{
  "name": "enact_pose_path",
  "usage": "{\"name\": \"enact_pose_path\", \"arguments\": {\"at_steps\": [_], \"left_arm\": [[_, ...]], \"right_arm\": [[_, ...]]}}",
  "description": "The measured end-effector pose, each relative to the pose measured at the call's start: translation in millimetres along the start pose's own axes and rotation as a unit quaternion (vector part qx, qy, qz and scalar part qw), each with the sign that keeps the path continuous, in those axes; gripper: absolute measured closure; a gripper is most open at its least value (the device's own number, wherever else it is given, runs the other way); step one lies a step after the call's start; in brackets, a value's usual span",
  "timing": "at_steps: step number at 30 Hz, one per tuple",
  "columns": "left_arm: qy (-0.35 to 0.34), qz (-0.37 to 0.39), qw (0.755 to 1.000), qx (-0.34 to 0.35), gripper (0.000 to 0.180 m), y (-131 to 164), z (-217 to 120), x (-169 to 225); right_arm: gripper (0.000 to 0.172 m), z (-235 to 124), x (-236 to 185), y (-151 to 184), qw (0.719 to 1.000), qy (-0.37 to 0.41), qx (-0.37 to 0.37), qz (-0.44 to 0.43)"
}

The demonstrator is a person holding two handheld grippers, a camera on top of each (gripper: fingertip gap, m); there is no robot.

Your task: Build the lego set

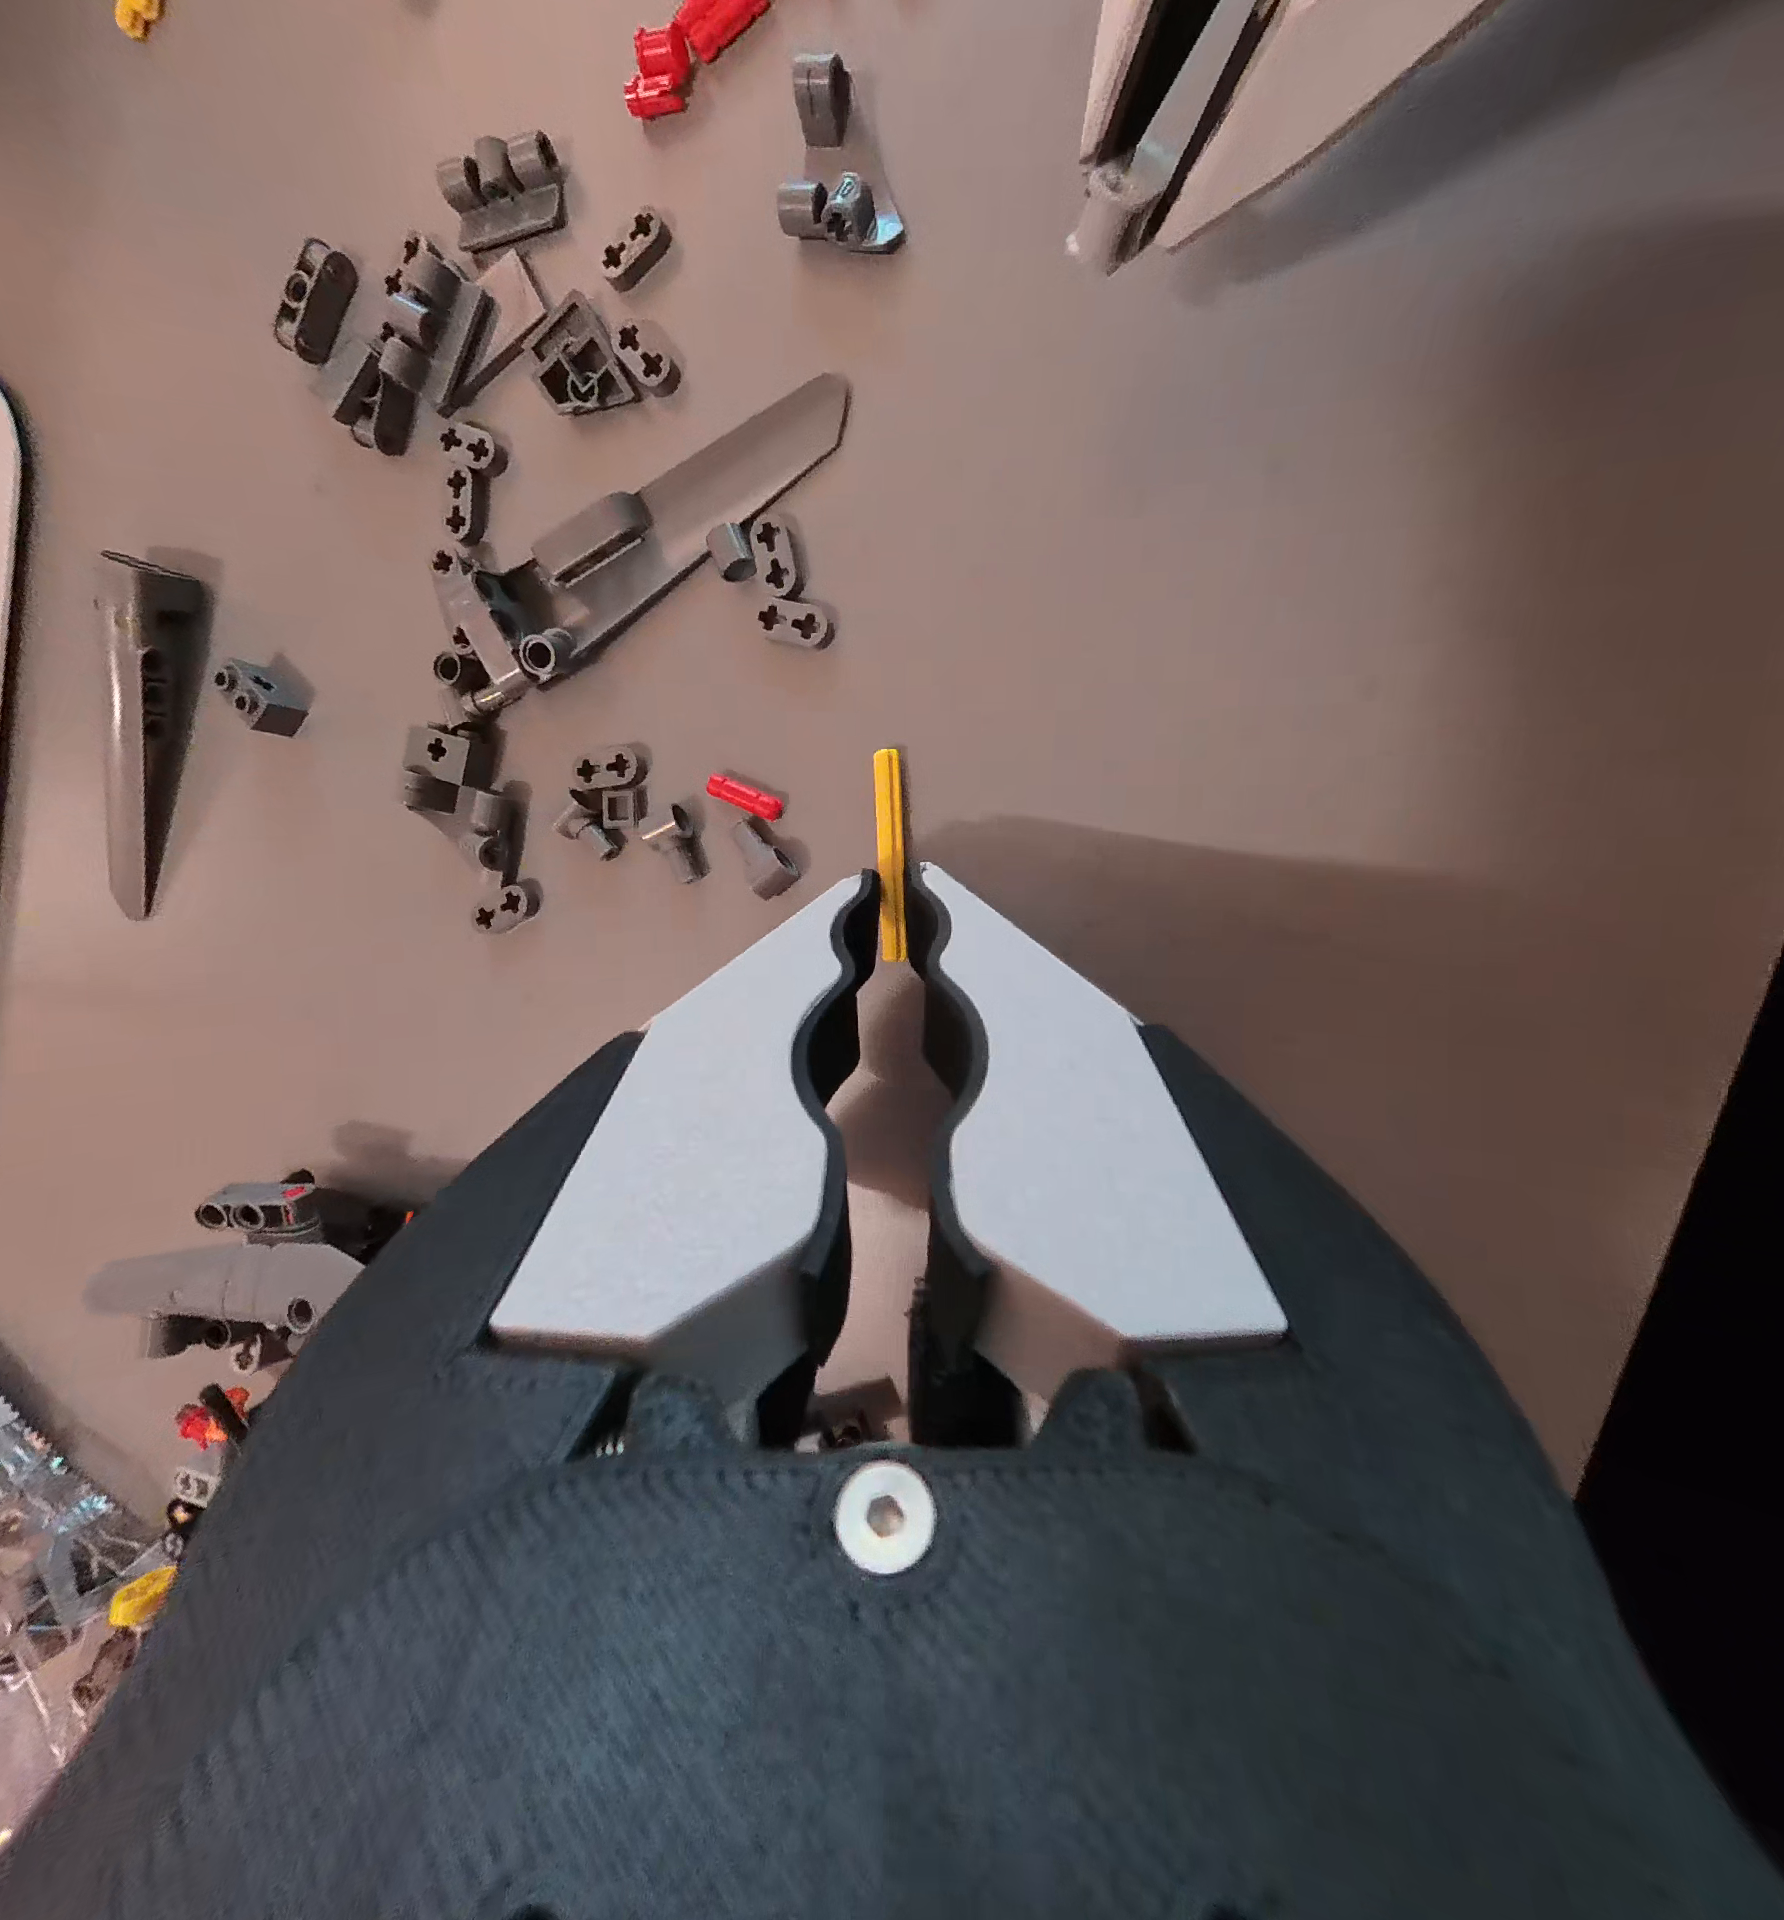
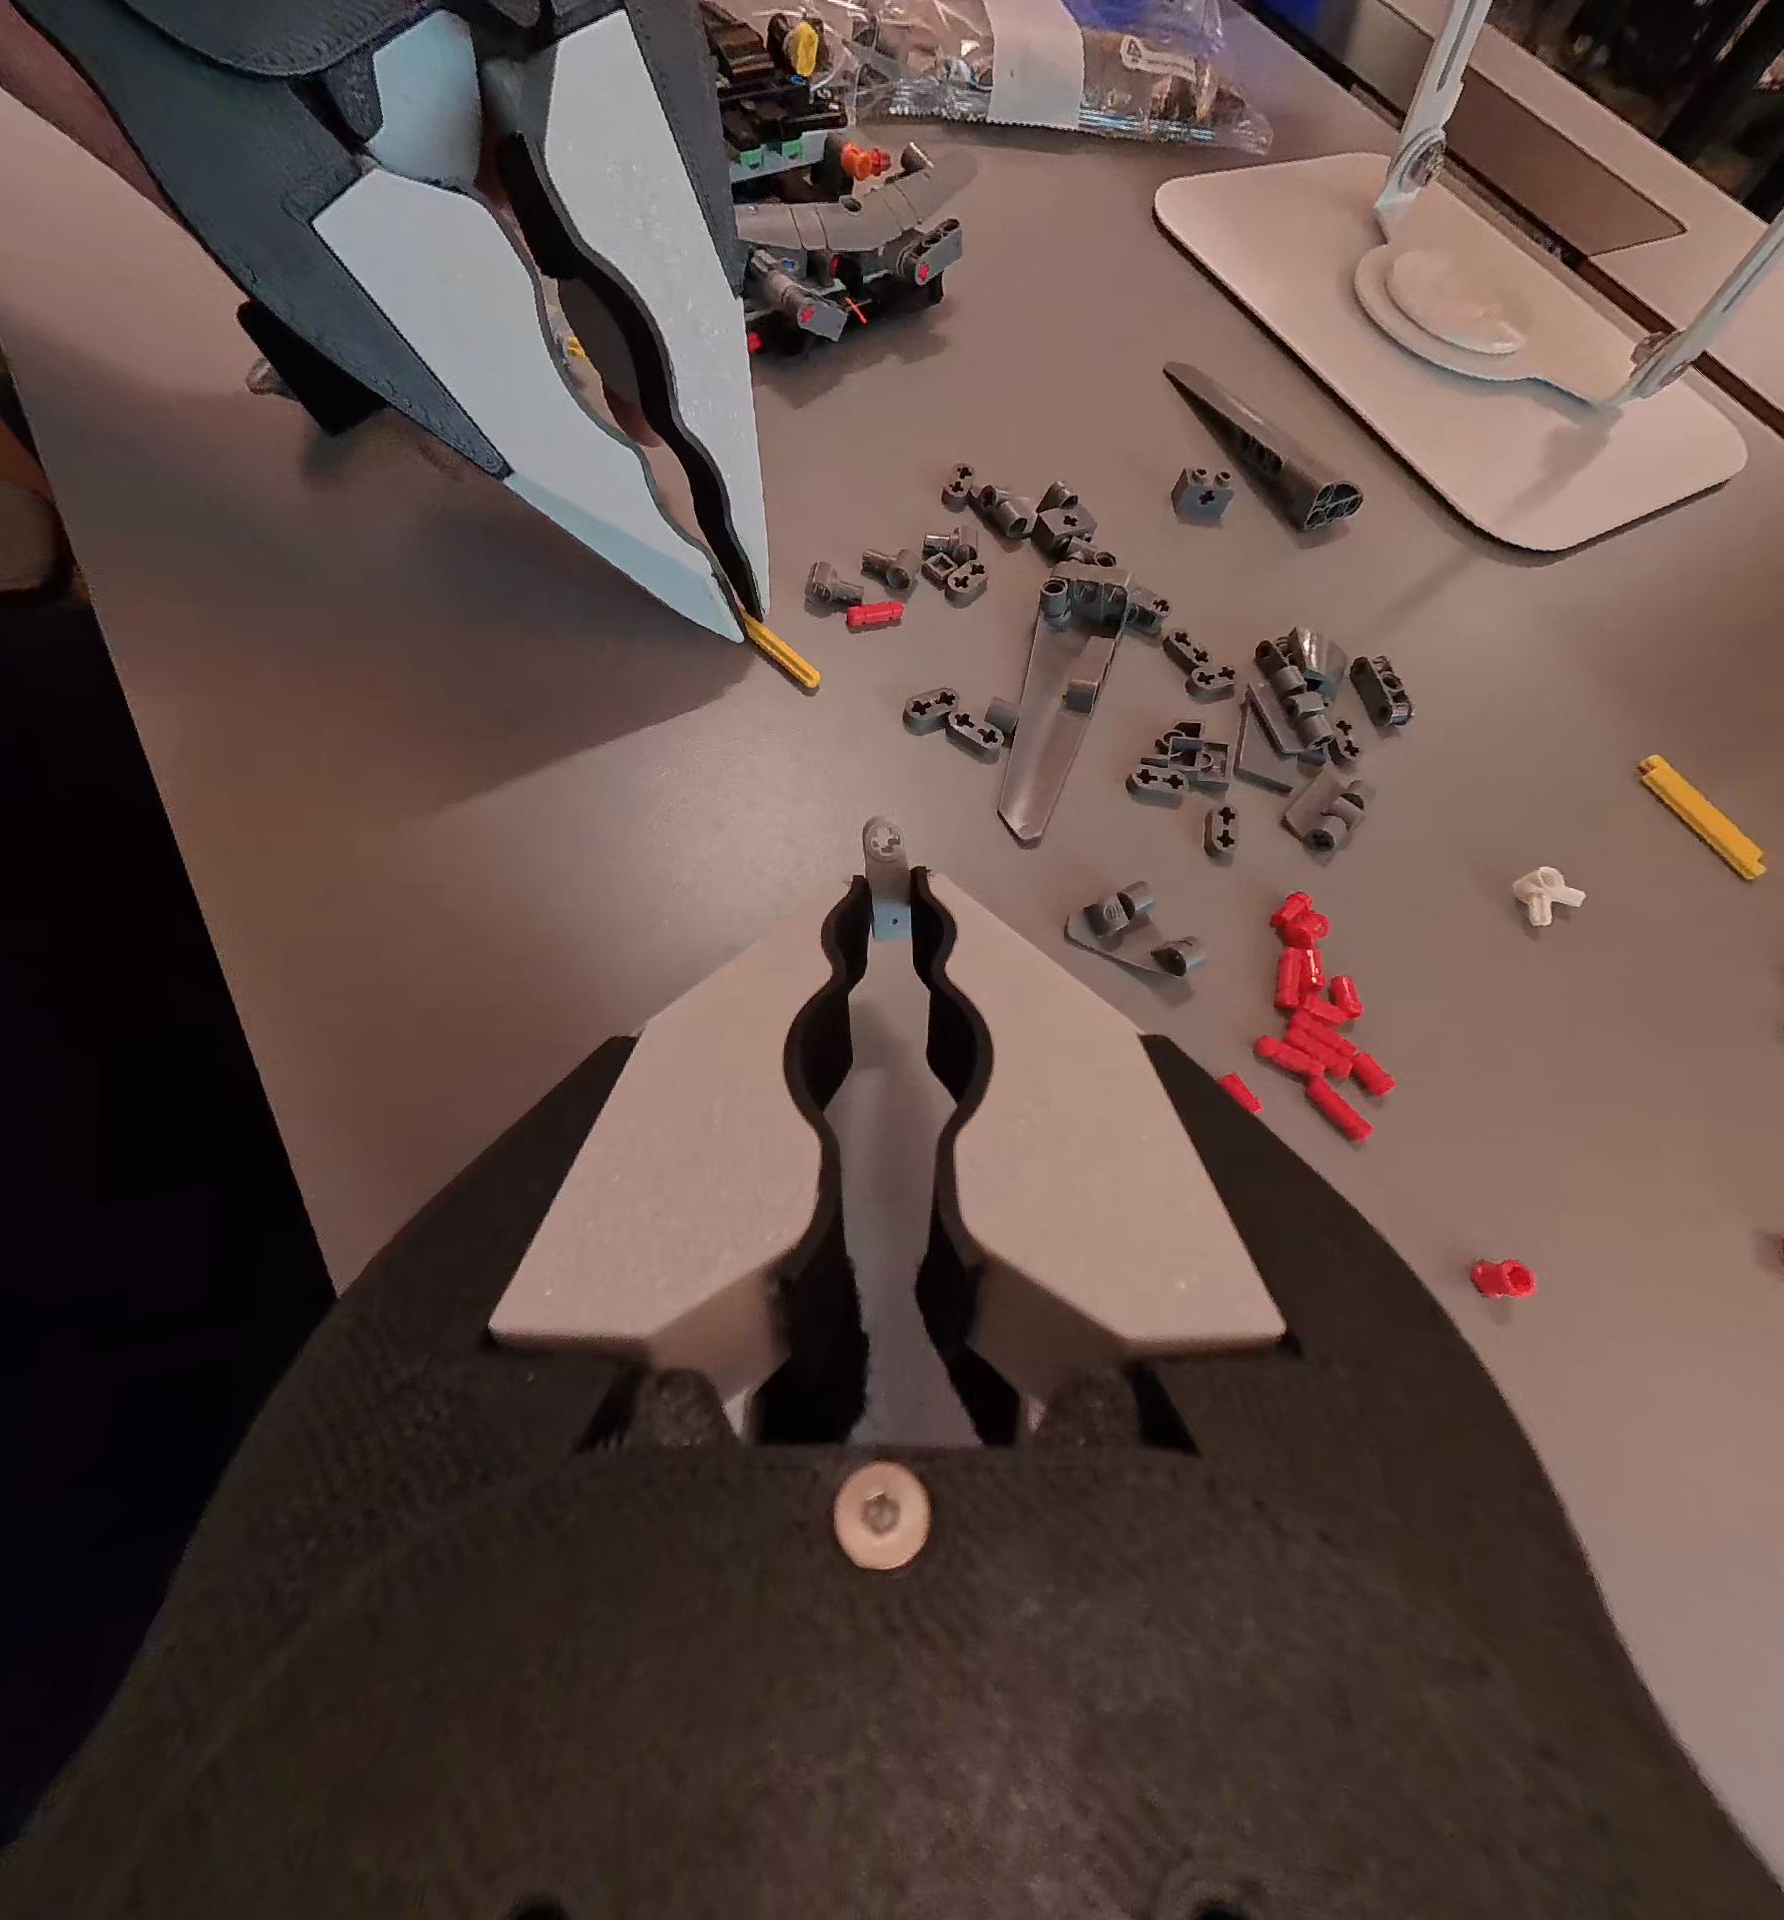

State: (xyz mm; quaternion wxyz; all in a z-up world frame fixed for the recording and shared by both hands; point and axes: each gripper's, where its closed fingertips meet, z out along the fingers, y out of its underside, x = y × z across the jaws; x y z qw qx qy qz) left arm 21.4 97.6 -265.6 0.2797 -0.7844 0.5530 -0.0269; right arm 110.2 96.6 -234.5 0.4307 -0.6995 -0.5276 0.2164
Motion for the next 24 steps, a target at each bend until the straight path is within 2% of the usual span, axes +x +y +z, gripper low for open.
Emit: {"name": "enact_pose_path", "arguments": {"at_steps": [8, 14, 17, 21, 24], "left_arm": [[-0.041, 0.016, 0.999, 0.02, 0.179, -5.8, 4.5, -7.0], [-0.085, 0.052, 0.992, 0.077, 0.179, -25.6, -7.2, -13.8], [-0.119, 0.094, 0.982, 0.115, 0.179, -39.6, -18.2, -17.1], [-0.156, 0.19, 0.956, 0.162, 0.179, -56.7, -32.1, -15.2], [-0.19, 0.228, 0.937, 0.184, 0.18, -64.1, -41.5, -20.6]], "right_arm": [[0.166, 8.3, 1.1, -2.7, 1.0, 0.0, 0.004, 0.012], [0.167, 8.3, 2.9, -15.8, 0.998, -0.02, 0.037, 0.047], [0.166, 7.5, 1.4, -26.9, 0.993, -0.053, 0.066, 0.077], [0.167, 5.3, 5.5, -42.6, 0.982, -0.089, 0.112, 0.128], [0.166, 4.8, 5.1, -50.2, 0.973, -0.114, 0.133, 0.148]]}}
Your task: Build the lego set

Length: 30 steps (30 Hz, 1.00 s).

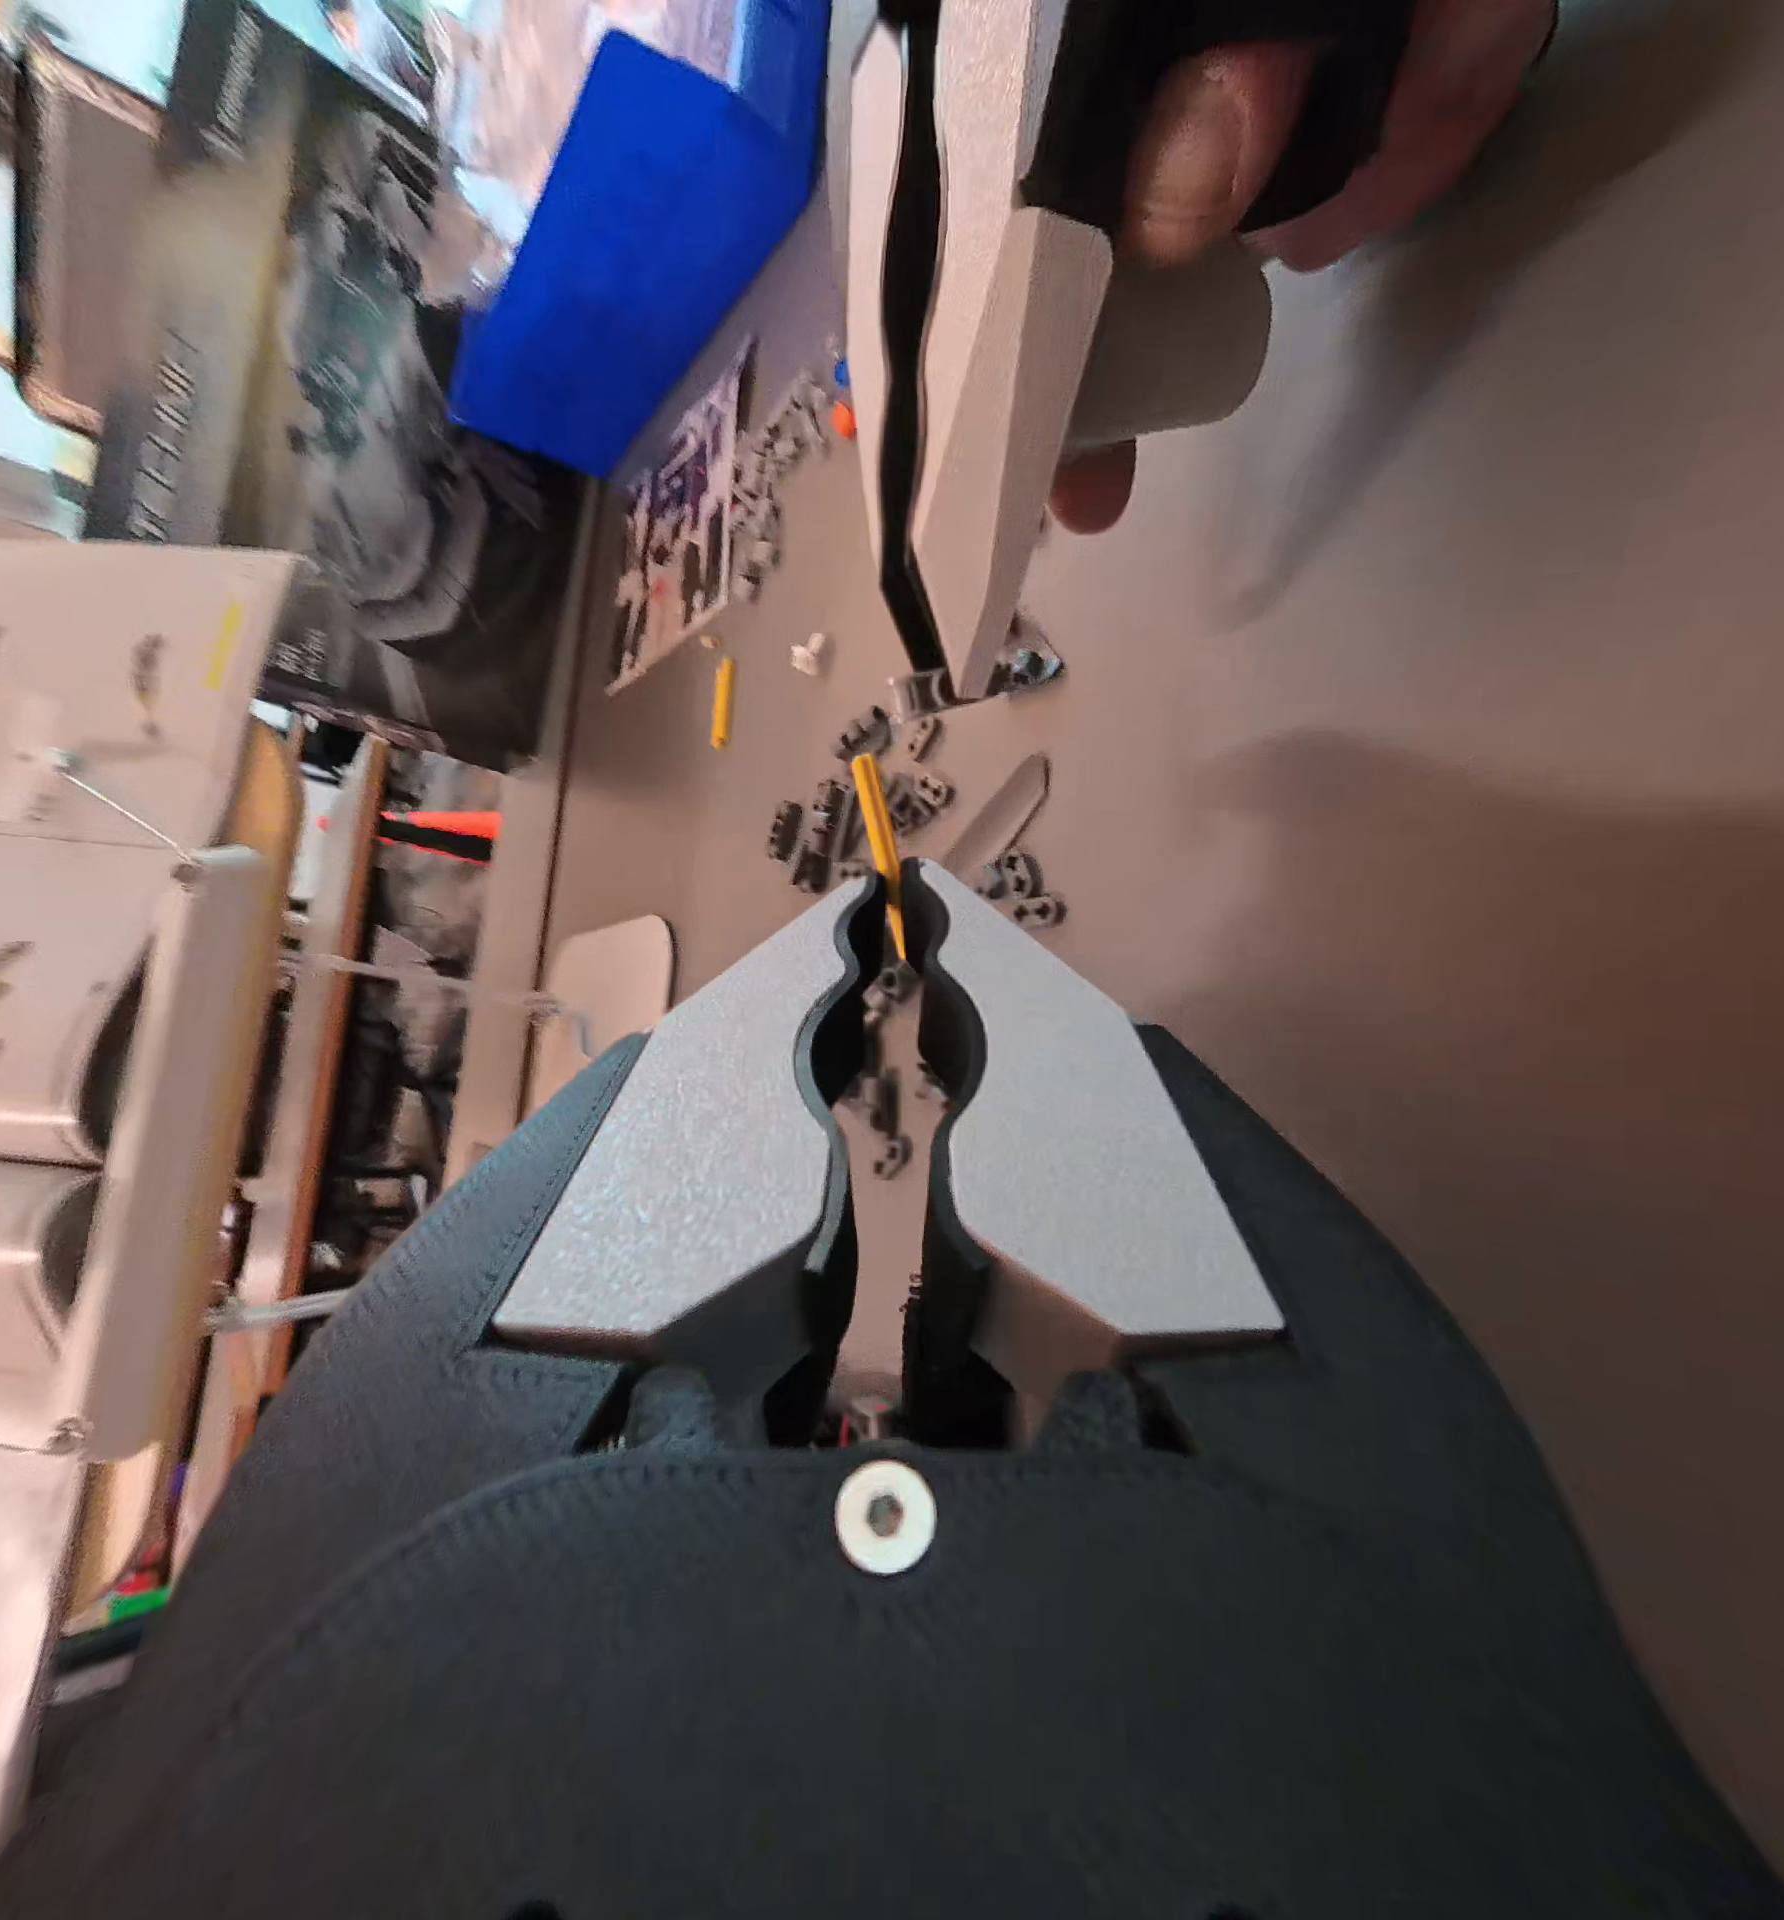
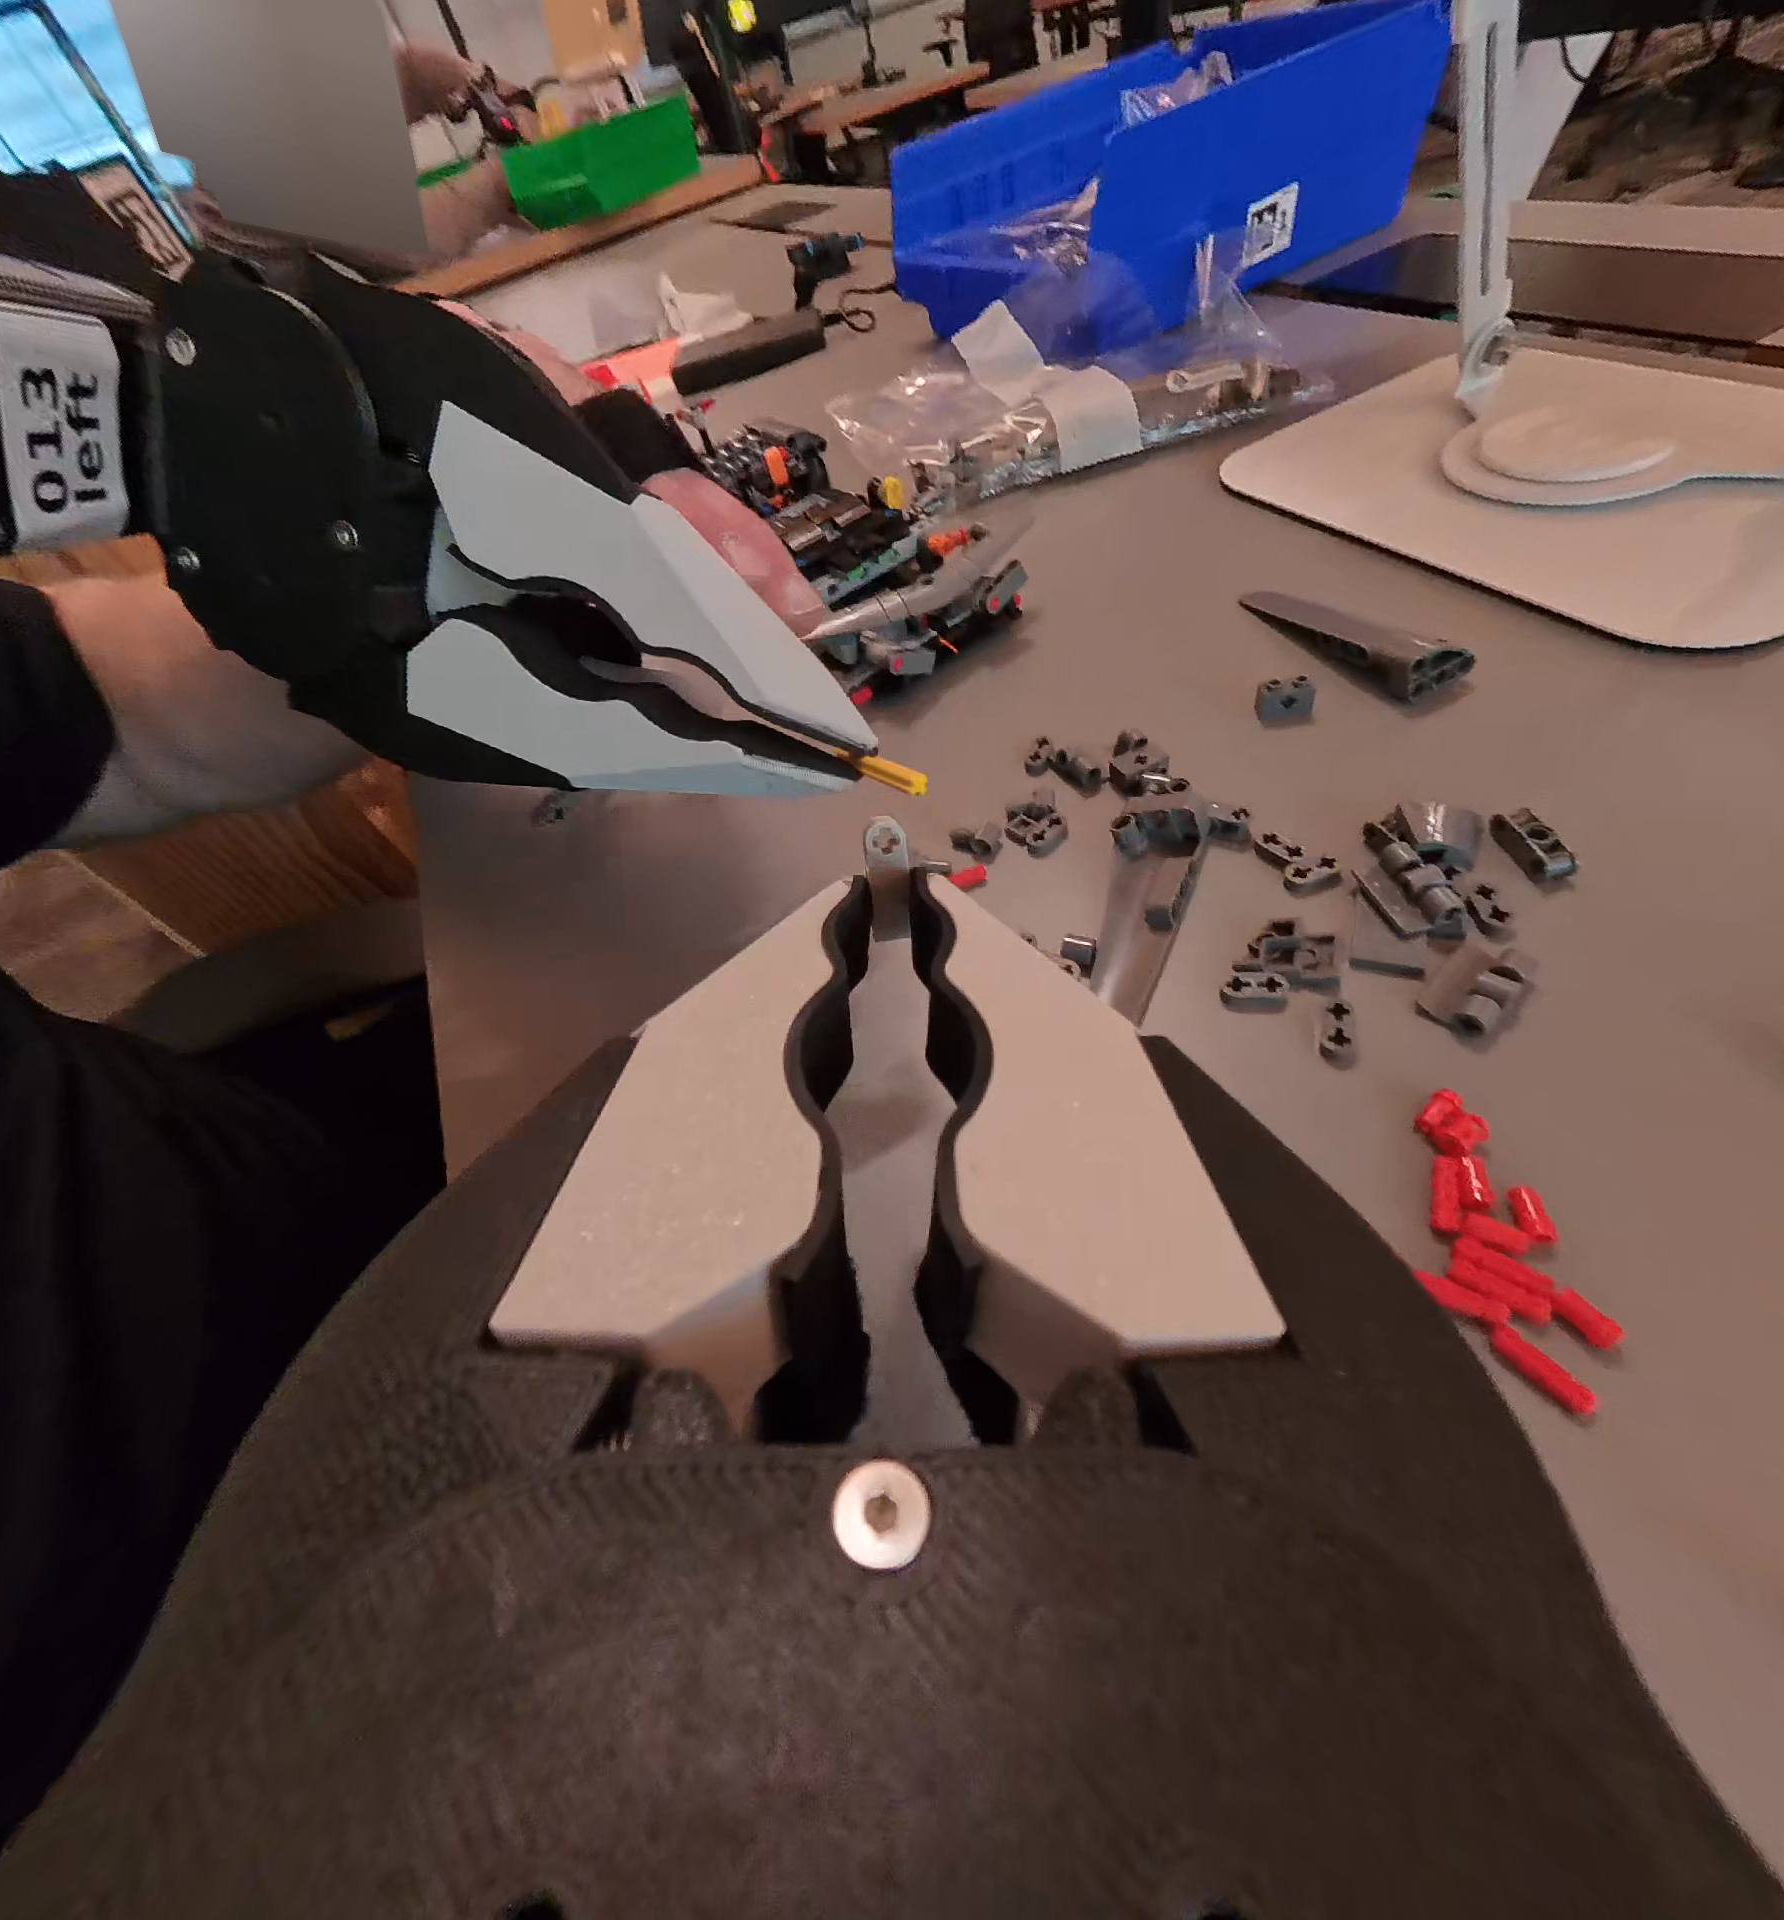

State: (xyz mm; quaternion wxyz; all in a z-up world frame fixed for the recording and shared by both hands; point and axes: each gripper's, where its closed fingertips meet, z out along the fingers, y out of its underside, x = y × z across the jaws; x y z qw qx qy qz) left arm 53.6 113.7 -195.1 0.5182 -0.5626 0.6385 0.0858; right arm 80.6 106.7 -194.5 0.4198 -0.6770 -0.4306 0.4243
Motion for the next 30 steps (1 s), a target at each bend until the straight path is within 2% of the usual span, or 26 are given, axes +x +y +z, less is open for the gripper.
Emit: {"name": "enact_pose_path", "arguments": {"at_steps": [11, 30], "left_arm": [[-0.015, 0.086, 0.995, 0.054, 0.18, -1.6, -9.8, -15.5], [0.004, 0.099, 0.993, 0.07, 0.18, -0.1, -6.4, -11.1]], "right_arm": [[0.167, 2.6, -2.0, -18.4, 0.996, -0.052, 0.053, 0.042], [0.167, 9.8, 1.5, -19.6, 0.996, -0.063, 0.044, 0.047]]}}
